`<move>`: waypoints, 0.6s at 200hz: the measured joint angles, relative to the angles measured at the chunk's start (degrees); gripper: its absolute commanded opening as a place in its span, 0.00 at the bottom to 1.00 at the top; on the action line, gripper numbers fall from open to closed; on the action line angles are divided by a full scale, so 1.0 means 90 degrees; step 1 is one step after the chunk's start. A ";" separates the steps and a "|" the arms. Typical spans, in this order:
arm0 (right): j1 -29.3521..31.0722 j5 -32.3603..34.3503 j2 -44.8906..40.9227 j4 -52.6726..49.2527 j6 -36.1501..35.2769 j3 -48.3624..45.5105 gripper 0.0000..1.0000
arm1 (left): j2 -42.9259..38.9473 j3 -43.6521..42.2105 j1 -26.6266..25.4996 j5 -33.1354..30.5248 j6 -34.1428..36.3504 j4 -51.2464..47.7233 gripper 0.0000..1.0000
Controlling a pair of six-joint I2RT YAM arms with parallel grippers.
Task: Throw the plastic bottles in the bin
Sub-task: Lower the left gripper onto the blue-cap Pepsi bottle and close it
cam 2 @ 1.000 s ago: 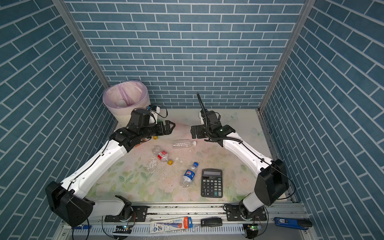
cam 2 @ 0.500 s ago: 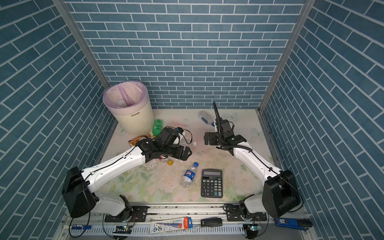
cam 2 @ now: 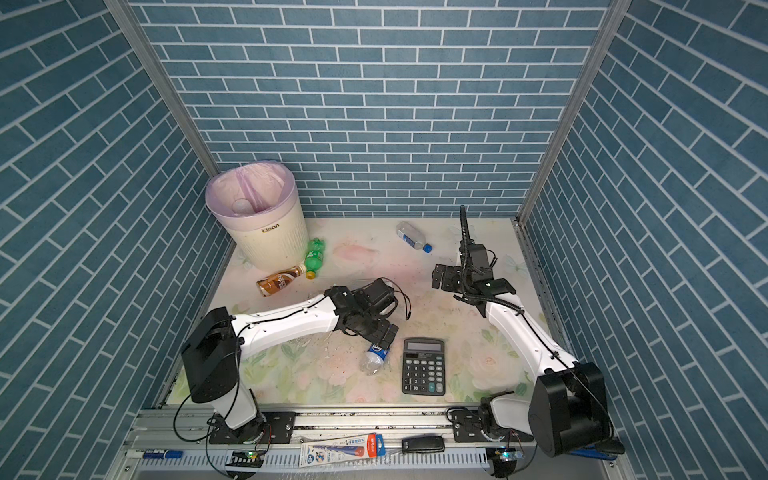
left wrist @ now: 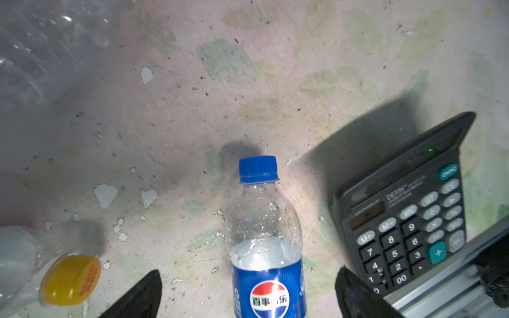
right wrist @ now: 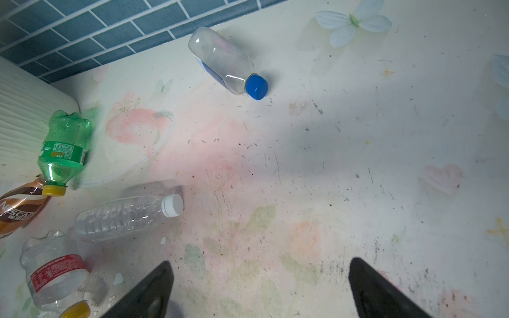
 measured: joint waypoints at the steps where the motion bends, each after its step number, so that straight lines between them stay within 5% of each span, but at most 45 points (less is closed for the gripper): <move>1: -0.0002 -0.0007 -0.0002 0.0002 0.0002 -0.0002 0.99 | 0.0010 0.0005 -0.0005 -0.0002 0.0000 -0.0005 0.98; 120: -0.0231 -0.0461 0.0012 0.0308 0.0102 -0.0187 0.99 | 0.0610 0.0024 -0.0058 0.0155 0.0129 -0.0134 0.68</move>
